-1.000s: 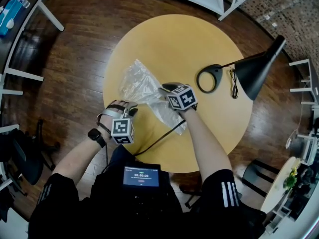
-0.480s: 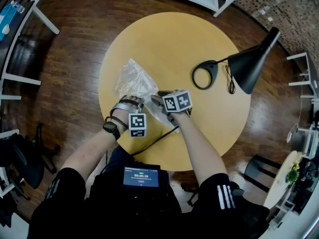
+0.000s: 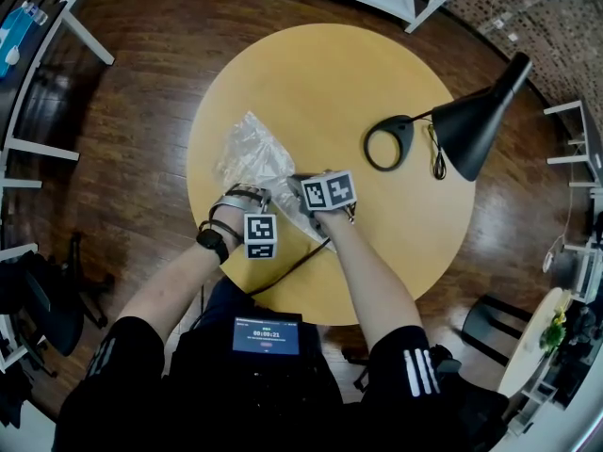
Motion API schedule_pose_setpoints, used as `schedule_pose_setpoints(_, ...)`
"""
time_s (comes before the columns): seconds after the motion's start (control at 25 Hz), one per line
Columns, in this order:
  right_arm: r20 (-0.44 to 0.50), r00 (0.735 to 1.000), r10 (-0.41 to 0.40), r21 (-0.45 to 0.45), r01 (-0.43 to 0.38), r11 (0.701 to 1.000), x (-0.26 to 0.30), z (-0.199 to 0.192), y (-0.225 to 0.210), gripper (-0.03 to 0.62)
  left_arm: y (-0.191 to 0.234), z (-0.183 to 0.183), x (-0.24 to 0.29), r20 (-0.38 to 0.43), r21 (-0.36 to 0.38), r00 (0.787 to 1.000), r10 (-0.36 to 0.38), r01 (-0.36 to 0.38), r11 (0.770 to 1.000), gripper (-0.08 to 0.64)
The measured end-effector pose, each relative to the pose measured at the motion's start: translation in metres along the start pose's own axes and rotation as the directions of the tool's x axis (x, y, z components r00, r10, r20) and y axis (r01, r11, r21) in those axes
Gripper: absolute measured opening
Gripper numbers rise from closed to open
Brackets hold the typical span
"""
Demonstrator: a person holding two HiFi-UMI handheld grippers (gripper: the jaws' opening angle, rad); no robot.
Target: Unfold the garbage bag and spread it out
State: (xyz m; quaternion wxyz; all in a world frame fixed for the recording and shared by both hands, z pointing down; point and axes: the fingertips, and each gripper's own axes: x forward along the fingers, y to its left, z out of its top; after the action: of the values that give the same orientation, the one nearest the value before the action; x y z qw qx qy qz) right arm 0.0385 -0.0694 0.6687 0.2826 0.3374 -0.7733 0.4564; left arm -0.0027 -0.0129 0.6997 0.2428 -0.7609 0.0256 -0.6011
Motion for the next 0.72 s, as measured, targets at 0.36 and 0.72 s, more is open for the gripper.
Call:
schedule_pose_setpoints(0.36,-0.021,0.993,-0.117,-0.181,0.111,0.977,-0.011,0.012,-0.014,0.012,-0.001,0.006,-0.029,0.097,0.007,0.995,0.027,-0.028,1.000,0.002)
schedule_pose_setpoints(0.72,-0.027,0.967,-0.253,-0.251,0.238,0.938,-0.027,0.029,-0.054,0.011,-0.026,-0.015,-0.047,0.121,0.035,0.992,0.027,-0.031,0.999,0.004)
